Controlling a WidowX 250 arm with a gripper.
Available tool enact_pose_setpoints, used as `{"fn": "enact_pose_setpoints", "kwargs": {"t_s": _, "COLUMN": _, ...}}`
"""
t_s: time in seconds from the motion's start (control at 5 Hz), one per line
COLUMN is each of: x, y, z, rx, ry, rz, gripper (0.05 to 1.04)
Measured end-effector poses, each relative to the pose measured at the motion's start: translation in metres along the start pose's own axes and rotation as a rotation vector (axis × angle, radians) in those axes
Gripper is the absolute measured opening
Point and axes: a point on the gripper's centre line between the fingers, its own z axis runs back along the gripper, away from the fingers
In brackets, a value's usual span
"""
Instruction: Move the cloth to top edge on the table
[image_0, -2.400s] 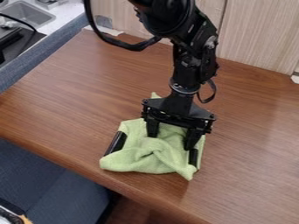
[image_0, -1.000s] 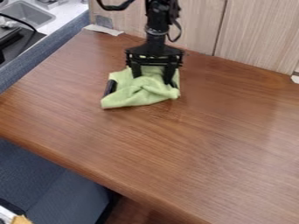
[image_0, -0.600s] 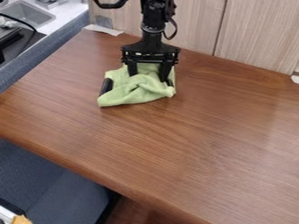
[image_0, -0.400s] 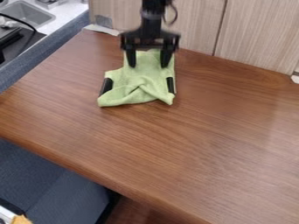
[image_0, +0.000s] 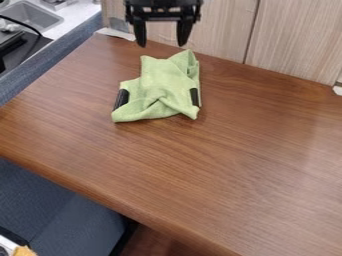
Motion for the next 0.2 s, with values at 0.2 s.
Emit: {"fn": "enact_pose_setpoints", "kwargs": {"t_s": 0.2, "x": 0.0003, "y": 0.0004, "z": 0.0012, "rx": 0.001, "ry": -0.002, "rz": 0.0, "gripper": 0.999}}
